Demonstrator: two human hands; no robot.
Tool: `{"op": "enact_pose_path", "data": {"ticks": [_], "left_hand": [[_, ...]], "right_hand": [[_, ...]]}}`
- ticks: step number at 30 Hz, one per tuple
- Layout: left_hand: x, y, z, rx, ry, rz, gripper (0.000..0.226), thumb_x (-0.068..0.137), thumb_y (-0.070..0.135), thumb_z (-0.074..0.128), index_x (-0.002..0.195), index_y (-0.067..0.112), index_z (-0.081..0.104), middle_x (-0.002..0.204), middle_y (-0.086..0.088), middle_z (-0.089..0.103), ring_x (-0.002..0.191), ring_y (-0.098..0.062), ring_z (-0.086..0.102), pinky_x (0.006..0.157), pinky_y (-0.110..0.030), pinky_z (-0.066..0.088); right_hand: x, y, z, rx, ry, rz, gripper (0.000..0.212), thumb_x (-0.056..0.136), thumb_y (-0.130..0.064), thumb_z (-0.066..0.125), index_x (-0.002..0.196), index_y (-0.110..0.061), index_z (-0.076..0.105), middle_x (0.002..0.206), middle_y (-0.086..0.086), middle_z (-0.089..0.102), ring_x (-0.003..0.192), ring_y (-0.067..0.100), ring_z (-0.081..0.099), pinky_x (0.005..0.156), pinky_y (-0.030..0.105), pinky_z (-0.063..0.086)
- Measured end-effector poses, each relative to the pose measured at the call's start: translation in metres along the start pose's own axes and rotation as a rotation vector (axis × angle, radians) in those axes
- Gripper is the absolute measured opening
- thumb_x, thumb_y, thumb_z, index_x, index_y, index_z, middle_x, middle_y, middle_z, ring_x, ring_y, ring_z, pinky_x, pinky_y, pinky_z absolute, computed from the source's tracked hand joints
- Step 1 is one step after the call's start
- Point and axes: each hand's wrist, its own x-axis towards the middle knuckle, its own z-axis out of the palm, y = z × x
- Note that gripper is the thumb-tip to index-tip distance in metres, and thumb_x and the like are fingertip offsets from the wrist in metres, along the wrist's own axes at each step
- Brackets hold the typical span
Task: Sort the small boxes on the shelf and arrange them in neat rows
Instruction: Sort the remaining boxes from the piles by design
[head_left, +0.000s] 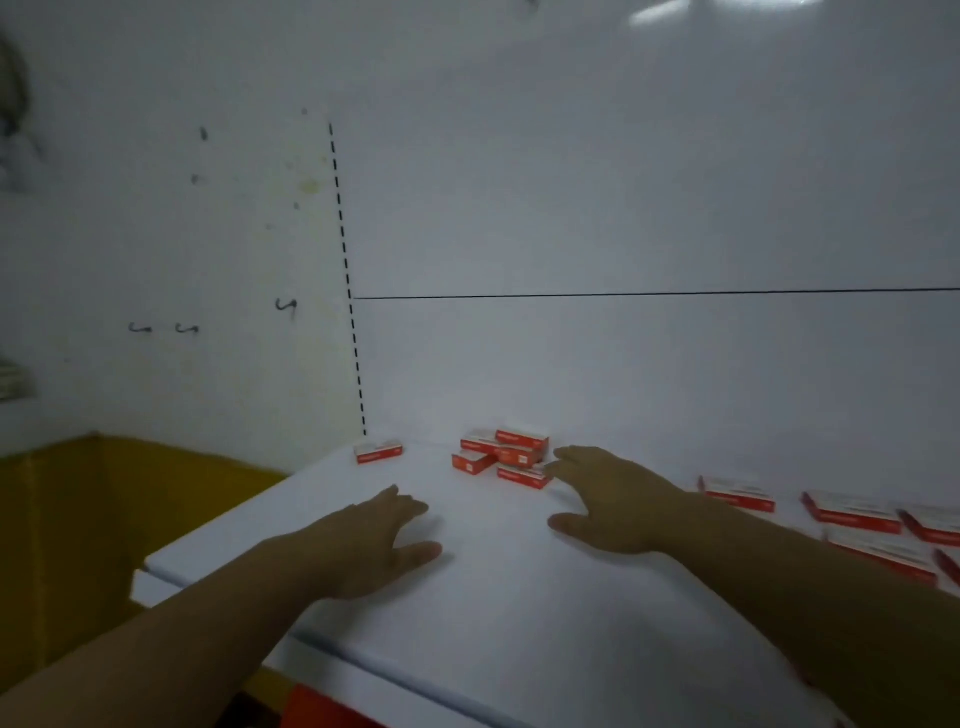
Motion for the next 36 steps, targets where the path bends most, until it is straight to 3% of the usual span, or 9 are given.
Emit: {"op": "enact_pose_path", "data": {"ticks": [5,8,11,17,22,26,31,36], "left_hand": [[0.018,-0.049,-0.017,-0.003,0.014,-0.069,0.065,0.085,0.065,0.037,0.141,0.036,0.023,0.154,0.007,0.018,0.136,-0.013,0.028,0.108,-0.029,0.022],[0.040,-0.081,-0.020,0.011,0.025,-0.082,0.066,0.085,0.065,0.036,0.142,0.036,0.022,0.154,0.006,0.016,0.137,-0.016,0.027,0.108,-0.030,0.023],[0.070,-0.106,-0.016,-0.020,0.102,-0.006,0.064,0.087,0.059,0.041,0.142,0.034,0.023,0.151,0.009,0.024,0.133,-0.013,0.032,0.103,-0.022,0.024],[0.148,-0.153,0.001,-0.095,0.223,0.050,0.063,0.081,0.049,0.059,0.136,0.029,0.036,0.140,0.006,0.041,0.126,-0.013,0.039,0.101,-0.027,0.031],[0.198,-0.153,0.020,-0.162,0.330,0.001,0.056,0.080,0.044,0.054,0.130,0.023,0.039,0.128,-0.002,0.047,0.117,-0.021,0.044,0.096,-0.037,0.036],[0.213,-0.149,0.033,-0.331,0.347,0.020,0.055,0.081,0.037,0.055,0.132,0.021,0.040,0.121,-0.003,0.051,0.111,-0.020,0.047,0.093,-0.035,0.037],[0.205,-0.151,0.028,-0.368,0.280,0.150,0.055,0.082,0.030,0.055,0.135,0.019,0.042,0.125,-0.003,0.050,0.111,-0.017,0.048,0.097,-0.028,0.039],[0.195,-0.149,0.015,-0.388,0.293,0.309,0.047,0.076,0.023,0.064,0.122,0.025,0.053,0.113,0.004,0.050,0.090,-0.005,0.045,0.064,-0.006,0.031]], "right_hand": [[0.069,-0.023,0.019,0.076,0.041,-0.059,0.064,0.087,-0.052,0.051,0.143,-0.029,0.028,0.152,-0.005,0.026,0.137,0.013,0.027,0.110,0.028,0.021],[0.096,-0.036,0.035,0.045,0.043,-0.095,0.063,0.087,-0.052,0.049,0.143,-0.030,0.028,0.153,-0.005,0.024,0.139,0.013,0.022,0.112,0.028,0.016],[0.115,-0.039,0.043,0.036,0.064,-0.056,0.063,0.087,-0.053,0.049,0.142,-0.030,0.029,0.152,-0.006,0.026,0.139,0.013,0.023,0.112,0.028,0.016],[0.148,-0.039,0.052,-0.013,0.268,0.166,0.051,0.085,-0.045,0.053,0.131,-0.023,0.046,0.133,-0.003,0.050,0.121,0.018,0.045,0.102,0.029,0.031],[0.162,-0.035,0.052,-0.063,0.363,0.395,0.038,0.087,-0.037,0.052,0.122,-0.021,0.053,0.123,-0.002,0.058,0.110,0.019,0.052,0.092,0.031,0.036],[0.168,-0.041,0.060,-0.121,0.315,0.418,0.039,0.086,-0.039,0.051,0.123,-0.026,0.051,0.121,-0.006,0.057,0.110,0.016,0.050,0.097,0.033,0.032],[0.184,-0.053,0.054,-0.237,0.191,0.305,0.042,0.081,-0.039,0.054,0.123,-0.031,0.048,0.121,-0.009,0.054,0.114,0.016,0.047,0.097,0.032,0.022],[0.199,-0.056,0.043,-0.289,-0.065,0.287,0.053,0.085,-0.046,0.051,0.132,-0.026,0.038,0.124,0.003,0.048,0.112,0.024,0.047,0.095,0.037,0.031]]}}
